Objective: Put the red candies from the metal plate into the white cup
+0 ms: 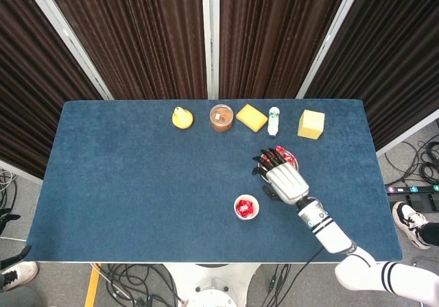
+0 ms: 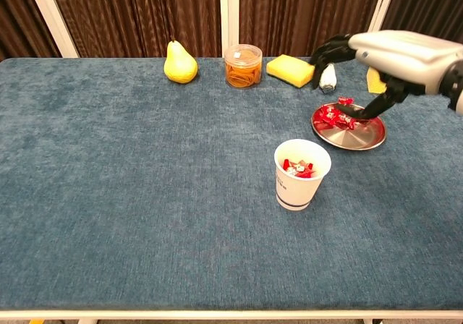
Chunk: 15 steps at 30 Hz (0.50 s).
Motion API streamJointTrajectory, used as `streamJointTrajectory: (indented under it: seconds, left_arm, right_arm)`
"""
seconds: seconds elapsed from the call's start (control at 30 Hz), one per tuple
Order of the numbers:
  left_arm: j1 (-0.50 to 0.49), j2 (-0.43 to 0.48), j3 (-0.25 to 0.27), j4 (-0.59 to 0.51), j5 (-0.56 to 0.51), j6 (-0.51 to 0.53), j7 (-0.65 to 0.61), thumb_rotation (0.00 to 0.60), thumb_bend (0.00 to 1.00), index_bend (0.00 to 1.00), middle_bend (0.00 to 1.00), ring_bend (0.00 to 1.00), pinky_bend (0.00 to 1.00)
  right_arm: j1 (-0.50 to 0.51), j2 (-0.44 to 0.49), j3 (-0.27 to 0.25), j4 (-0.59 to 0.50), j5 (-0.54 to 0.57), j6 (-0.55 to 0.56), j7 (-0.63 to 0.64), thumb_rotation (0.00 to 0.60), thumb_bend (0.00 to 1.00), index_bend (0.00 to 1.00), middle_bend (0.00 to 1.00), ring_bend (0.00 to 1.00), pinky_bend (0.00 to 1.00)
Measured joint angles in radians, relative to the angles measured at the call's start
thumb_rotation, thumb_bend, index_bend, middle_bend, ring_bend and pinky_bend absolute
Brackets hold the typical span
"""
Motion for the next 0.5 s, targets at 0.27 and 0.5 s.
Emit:
streamJointTrajectory:
  seconds: [0.27,0.5]
  left_arm:
    - [-0.001,0.001,0.0,-0.006,-0.001,-0.002,0.006,0.6,0.12,0.37,0.31,0.27,0.26]
    - [-0.005,0.001,-0.002,-0.007,-0.001,-0.007,0.007,0.6,0.12,0.37,0.31,0.27,0.26]
  right_arm:
    - [0.059,-0.104,0.058,0.241,0.259,-0.133,-0.115,0.6,0.34,0.39,0.14,0.0,0.0]
    - [0.105,-0.212,0.077,0.395,0.352,-0.195,-0.184,0.6,0.34,0.4,0.14,0.0,0.0]
